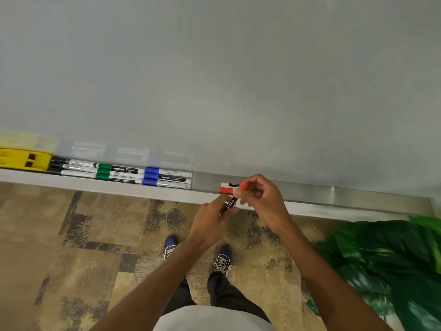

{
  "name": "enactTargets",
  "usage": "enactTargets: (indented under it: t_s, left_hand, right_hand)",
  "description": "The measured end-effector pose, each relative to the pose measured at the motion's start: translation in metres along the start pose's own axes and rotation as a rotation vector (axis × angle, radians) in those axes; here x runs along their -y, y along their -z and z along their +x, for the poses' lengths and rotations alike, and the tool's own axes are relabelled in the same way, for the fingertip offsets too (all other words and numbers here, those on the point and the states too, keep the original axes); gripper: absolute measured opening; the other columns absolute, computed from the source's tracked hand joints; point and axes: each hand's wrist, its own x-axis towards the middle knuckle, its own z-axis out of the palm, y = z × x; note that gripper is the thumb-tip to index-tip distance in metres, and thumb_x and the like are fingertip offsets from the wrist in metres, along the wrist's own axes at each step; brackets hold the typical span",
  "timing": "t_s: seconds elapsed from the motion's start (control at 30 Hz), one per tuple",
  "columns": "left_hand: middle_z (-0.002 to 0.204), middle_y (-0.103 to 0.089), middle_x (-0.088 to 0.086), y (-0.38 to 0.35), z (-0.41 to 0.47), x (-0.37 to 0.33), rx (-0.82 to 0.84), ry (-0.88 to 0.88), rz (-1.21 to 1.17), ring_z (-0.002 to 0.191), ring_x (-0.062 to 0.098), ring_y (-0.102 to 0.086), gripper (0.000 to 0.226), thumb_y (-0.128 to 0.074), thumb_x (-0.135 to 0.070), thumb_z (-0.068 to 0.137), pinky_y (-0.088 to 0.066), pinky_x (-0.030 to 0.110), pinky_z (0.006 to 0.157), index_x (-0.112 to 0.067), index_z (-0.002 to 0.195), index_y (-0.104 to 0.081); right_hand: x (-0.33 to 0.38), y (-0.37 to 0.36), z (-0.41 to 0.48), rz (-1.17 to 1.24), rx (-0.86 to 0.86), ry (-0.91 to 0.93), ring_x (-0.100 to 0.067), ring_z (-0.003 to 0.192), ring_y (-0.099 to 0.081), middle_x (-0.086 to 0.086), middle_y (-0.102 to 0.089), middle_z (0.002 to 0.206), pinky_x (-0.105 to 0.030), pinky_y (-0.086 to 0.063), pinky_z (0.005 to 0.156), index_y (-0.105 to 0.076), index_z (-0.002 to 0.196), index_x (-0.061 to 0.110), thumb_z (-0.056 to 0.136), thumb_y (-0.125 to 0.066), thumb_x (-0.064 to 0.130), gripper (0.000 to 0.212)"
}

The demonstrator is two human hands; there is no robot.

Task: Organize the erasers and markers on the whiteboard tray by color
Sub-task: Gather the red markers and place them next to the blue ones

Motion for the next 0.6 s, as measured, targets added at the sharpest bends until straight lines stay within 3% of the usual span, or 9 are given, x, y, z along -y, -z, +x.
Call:
enactTargets:
  t_s: [0.07, 0.13, 0.3, 0.5, 0.6]
  left_hand:
    - [0.089, -0.077, 0.001, 0.0, -0.002, 0.0, -0.003, 0.113, -0.214, 0.084, 0.022, -0.074, 0.023, -0.062, -0.029, 0.098, -0.06, 0.045, 0.079, -0.026, 0.12, -0.057]
    - [0.09, -0.079, 0.003, 0.002, -0.003, 0.001, -0.041, 0.24, -0.447, 0.087, 0.024, -0.076, 0.026, -0.067, -0.023, 0.096, -0.06, 0.048, 0.085, -0.022, 0.119, -0.056]
    - [0.104, -0.078, 0.012, 0.008, -0.004, 0.006, -0.099, 0.437, -0.939, 0.101, 0.028, -0.075, 0.025, -0.067, -0.004, 0.093, -0.061, 0.044, 0.085, -0.01, 0.116, -0.056]
    - [0.116, -0.073, 0.022, 0.016, -0.001, 0.008, -0.076, 0.548, -1.272, 0.111, 0.035, -0.07, 0.015, -0.056, 0.007, 0.095, -0.06, 0.047, 0.086, -0.004, 0.104, -0.062]
    - [0.116, -0.072, 0.025, 0.017, -0.001, 0.007, -0.054, 0.586, -1.355, 0.111, 0.036, -0.07, 0.009, -0.057, 0.0, 0.097, -0.06, 0.048, 0.084, -0.006, 0.099, -0.063]
  right_hand:
    - [-0.006, 0.004, 0.005, -0.101, -0.103, 0.039, -0.011, 0.072, -0.068, 0.006, -0.07, 0.081, -0.026, -0.055, 0.065, -0.066, 0.092, 0.02, 0.086, -0.073, 0.033, 0.016]
    - [-0.016, 0.011, 0.011, -0.368, -0.172, 0.095, -0.005, 0.077, -0.064, 0.008, -0.068, 0.085, -0.024, -0.055, 0.072, -0.066, 0.091, 0.019, 0.089, -0.07, 0.02, 0.005]
    - [-0.035, 0.018, 0.02, -0.809, -0.052, 0.22, -0.018, 0.094, -0.057, -0.001, -0.068, 0.099, -0.033, -0.051, 0.081, -0.071, 0.103, 0.014, 0.087, -0.072, 0.013, 0.016]
    - [-0.044, 0.012, 0.031, -1.019, 0.034, 0.291, -0.028, 0.107, -0.053, -0.006, -0.066, 0.105, -0.04, -0.042, 0.088, -0.071, 0.108, 0.012, 0.082, -0.075, 0.017, 0.027]
    - [-0.044, 0.01, 0.034, -1.009, 0.032, 0.287, -0.027, 0.107, -0.052, -0.003, -0.063, 0.103, -0.04, -0.042, 0.086, -0.07, 0.101, 0.014, 0.081, -0.075, 0.014, 0.021]
